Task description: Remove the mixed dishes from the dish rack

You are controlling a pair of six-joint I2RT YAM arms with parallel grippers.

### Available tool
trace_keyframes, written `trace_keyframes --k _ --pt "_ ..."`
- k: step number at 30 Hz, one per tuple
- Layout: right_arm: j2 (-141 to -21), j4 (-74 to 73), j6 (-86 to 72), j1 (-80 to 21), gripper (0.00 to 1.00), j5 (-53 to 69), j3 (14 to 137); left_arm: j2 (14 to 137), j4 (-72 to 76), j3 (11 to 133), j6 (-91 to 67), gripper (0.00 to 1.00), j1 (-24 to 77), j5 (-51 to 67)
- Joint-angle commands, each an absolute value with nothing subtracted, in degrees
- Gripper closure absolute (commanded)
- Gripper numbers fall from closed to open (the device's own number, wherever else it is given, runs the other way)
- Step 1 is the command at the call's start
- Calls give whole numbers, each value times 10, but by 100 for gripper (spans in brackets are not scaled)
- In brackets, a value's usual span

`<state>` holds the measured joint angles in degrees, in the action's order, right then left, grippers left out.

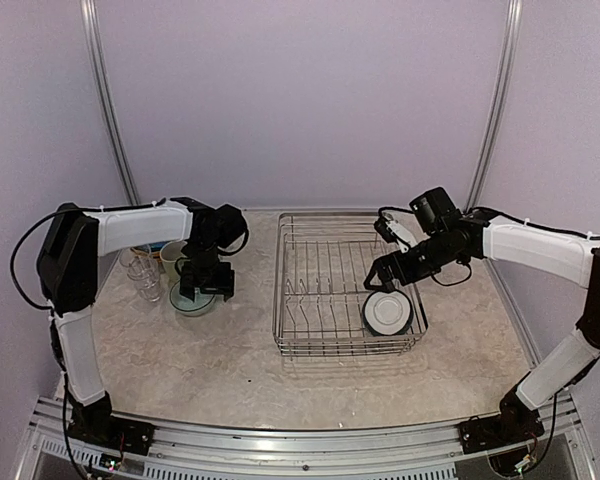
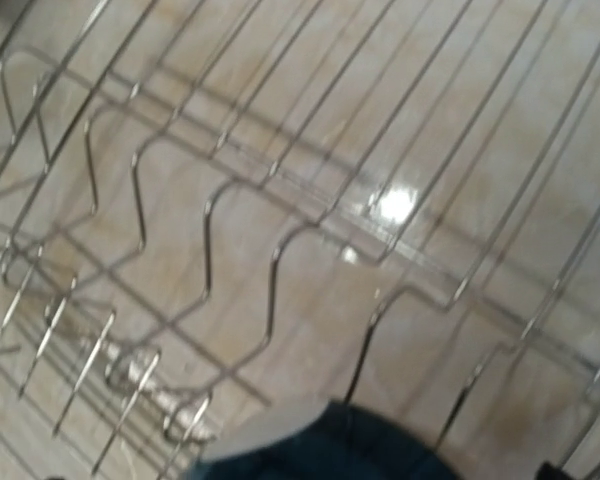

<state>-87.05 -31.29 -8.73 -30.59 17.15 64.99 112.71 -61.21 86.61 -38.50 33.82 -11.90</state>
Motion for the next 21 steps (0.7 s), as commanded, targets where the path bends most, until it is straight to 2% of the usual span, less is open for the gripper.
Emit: trace_keyframes --k 1,6,14,21 --pt "-881 -388 -72 -309 0 187 688 1058 -589 892 -359 16 348 -82" --pt "-938 -426 -44 -305 0 201 725 1009 -536 895 -336 1 360 12" --pt "-1000 -442 -35 -289 0 222 757 980 -374 830 -362 1 374 214" --pt "-978 -458 -33 -290 0 277 729 1014 -276 818 -403 5 394 305"
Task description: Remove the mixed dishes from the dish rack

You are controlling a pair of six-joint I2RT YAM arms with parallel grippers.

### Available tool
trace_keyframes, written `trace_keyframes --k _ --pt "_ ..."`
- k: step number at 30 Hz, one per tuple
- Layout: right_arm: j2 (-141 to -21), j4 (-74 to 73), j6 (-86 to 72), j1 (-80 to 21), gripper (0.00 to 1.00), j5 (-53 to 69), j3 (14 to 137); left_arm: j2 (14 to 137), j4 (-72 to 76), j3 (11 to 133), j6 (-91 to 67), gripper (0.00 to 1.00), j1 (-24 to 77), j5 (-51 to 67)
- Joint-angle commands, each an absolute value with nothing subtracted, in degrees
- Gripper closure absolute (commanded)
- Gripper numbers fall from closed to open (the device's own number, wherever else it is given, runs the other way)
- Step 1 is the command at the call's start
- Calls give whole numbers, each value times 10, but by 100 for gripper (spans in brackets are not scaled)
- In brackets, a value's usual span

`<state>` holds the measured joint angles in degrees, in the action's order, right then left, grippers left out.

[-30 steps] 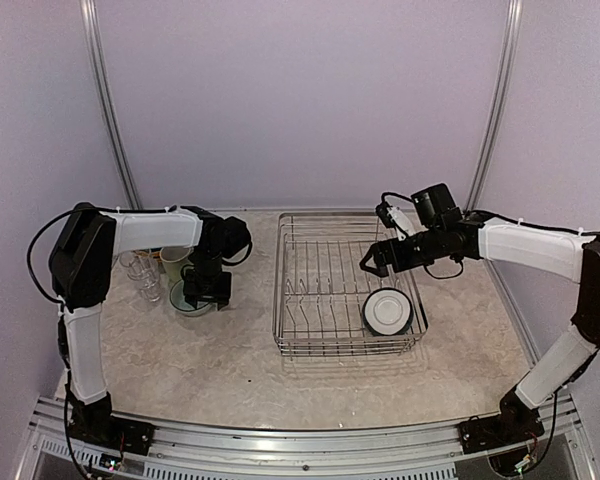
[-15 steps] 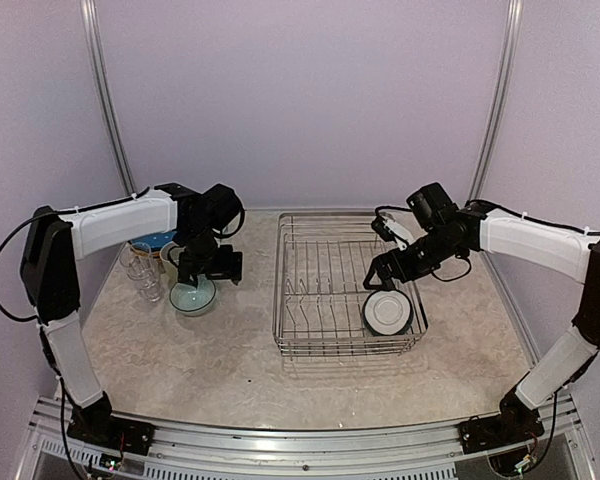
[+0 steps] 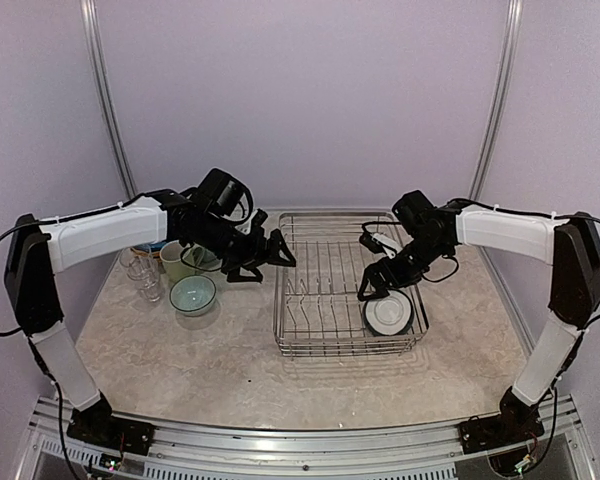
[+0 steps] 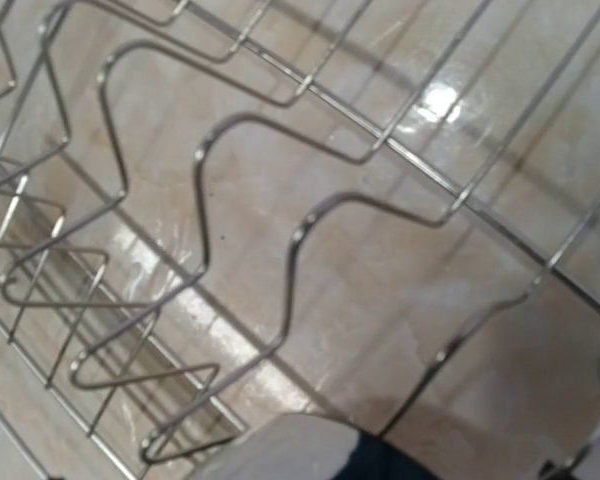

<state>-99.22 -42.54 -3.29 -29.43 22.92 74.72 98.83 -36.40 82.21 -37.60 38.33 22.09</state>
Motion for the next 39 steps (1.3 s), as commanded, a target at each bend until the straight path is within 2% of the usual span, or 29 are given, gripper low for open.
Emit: trace_keyframes --k 1,6,17,25,39 --pt "-972 -462 -34 -292 0 283 725 1024 -266 820 -410 6 395 312" --pt "-938 -476 -38 -302 2 297 713 1066 -248 836 -426 14 396 316" --pt "-892 -502 -29 -313 12 313 683 1116 -254 866 -436 28 397 307" --pt "-849 -486 -30 -314 20 346 635 1126 -266 882 -432 32 397 302" --pt "-842 -350 -117 -314 35 471 558 1153 -257 897 -439 53 396 309"
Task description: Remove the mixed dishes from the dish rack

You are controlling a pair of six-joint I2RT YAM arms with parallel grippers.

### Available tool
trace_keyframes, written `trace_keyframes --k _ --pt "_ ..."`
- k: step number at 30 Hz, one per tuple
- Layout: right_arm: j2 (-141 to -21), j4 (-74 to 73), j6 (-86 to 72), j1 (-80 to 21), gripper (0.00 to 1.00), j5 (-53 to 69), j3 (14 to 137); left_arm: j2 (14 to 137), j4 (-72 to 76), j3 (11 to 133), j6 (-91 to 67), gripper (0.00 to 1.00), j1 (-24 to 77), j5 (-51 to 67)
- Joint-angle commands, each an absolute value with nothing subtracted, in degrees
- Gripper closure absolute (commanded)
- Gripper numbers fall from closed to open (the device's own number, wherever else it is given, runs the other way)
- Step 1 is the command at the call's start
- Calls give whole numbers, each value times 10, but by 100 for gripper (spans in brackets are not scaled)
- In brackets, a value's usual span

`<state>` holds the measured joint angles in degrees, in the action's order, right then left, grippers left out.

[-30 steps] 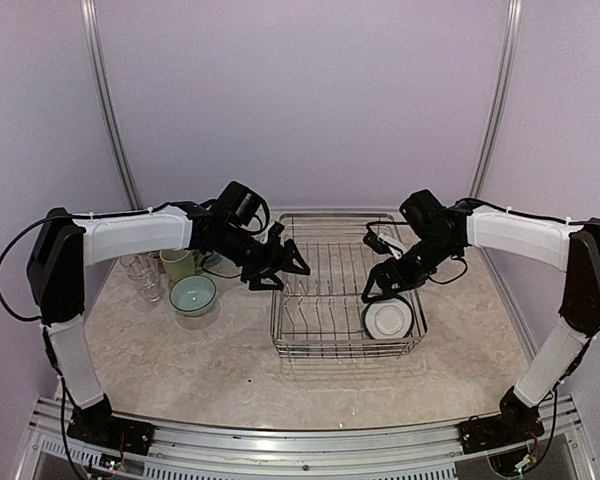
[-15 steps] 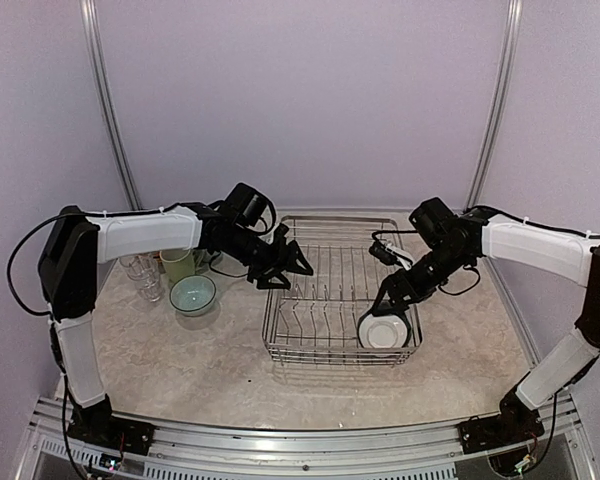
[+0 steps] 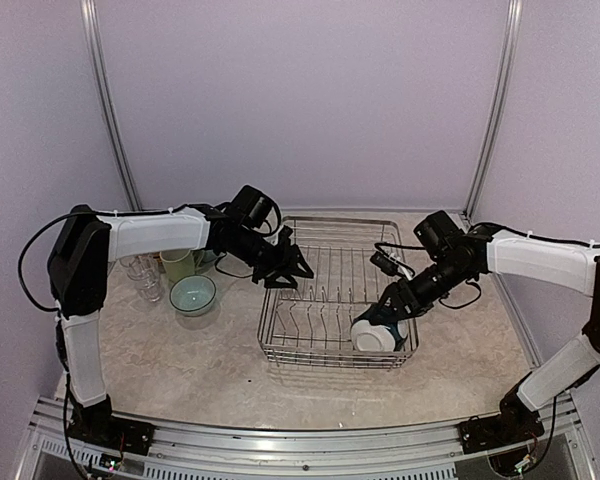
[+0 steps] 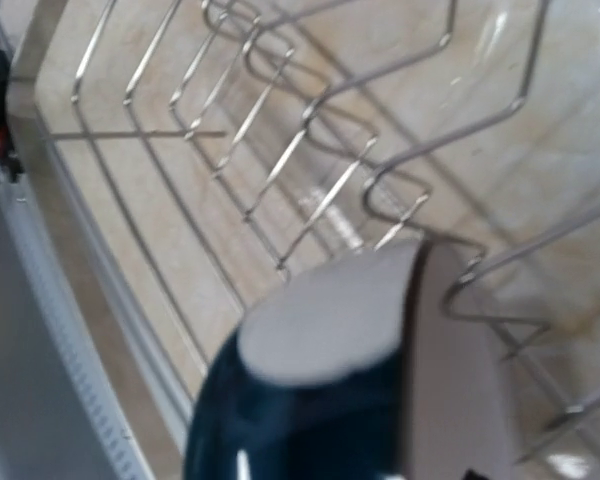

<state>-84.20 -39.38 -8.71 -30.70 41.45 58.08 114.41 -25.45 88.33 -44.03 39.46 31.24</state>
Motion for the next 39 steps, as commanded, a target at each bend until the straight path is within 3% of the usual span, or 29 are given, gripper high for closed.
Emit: trace_keyframes --k 1,8,14,20,24,26,34,39 --pt "-842 -352 -114 -314 36 477 555 1154 -258 897 -438 55 395 308" --pt "-843 -322 -127 -314 43 501 538 1158 -258 904 -436 58 387 307" --pt "-861 -283 -137 -314 61 513 531 1157 -261 912 -436 59 388 313" --pt "-871 -279 -131 -315 88 545 534 1147 -268 914 -430 59 387 308" --pt "-871 -286 -129 -315 93 561 545 1145 -270 920 -428 59 386 308" --pt "-873 -289 -131 -315 100 569 552 1145 -272 924 -428 59 385 308" --pt "-859 -232 -220 -315 100 577 586 1142 -282 934 -423 58 384 306" --pt "-842 -179 -292 -315 100 573 606 1133 -287 936 -418 49 382 306"
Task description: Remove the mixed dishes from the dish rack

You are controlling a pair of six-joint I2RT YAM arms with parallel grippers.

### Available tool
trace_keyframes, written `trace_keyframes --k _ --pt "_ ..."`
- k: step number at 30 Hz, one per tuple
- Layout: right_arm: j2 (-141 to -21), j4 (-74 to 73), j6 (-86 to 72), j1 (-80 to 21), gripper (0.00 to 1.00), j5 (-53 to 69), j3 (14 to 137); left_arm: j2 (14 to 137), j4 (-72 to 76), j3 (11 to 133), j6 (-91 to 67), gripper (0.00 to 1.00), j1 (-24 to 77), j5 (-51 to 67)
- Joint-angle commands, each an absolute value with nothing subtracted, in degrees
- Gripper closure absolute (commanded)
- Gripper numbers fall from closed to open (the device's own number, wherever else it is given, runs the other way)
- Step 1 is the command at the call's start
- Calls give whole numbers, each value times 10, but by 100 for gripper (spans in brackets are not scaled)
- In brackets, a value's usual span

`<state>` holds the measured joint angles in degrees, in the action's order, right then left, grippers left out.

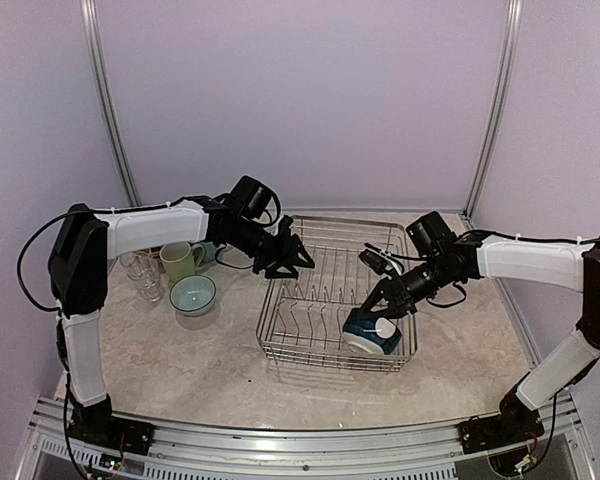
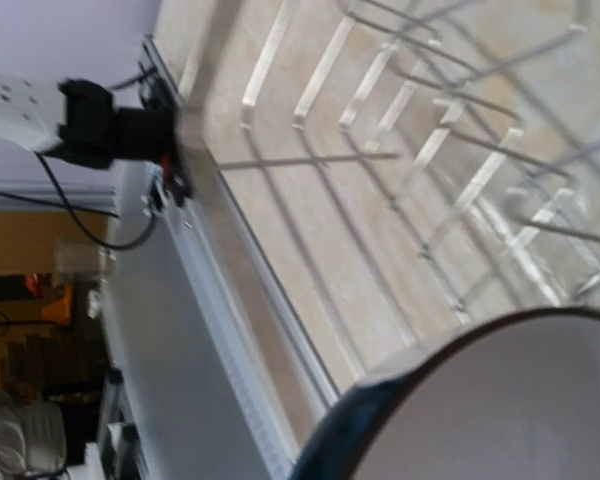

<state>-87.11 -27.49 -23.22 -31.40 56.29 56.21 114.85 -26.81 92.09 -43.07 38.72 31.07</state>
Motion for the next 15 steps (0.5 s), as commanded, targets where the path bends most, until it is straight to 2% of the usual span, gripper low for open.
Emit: trace_keyframes --k 1,7,15 --pt "-841 -167 -304 -315 100 574 608 1132 -288 937 -417 47 382 306" --pt "-847 -157 -299 -314 100 550 637 1111 -288 930 -413 36 381 299" --pt "-859 -232 -135 -325 100 436 706 1076 -299 927 -413 24 367 302"
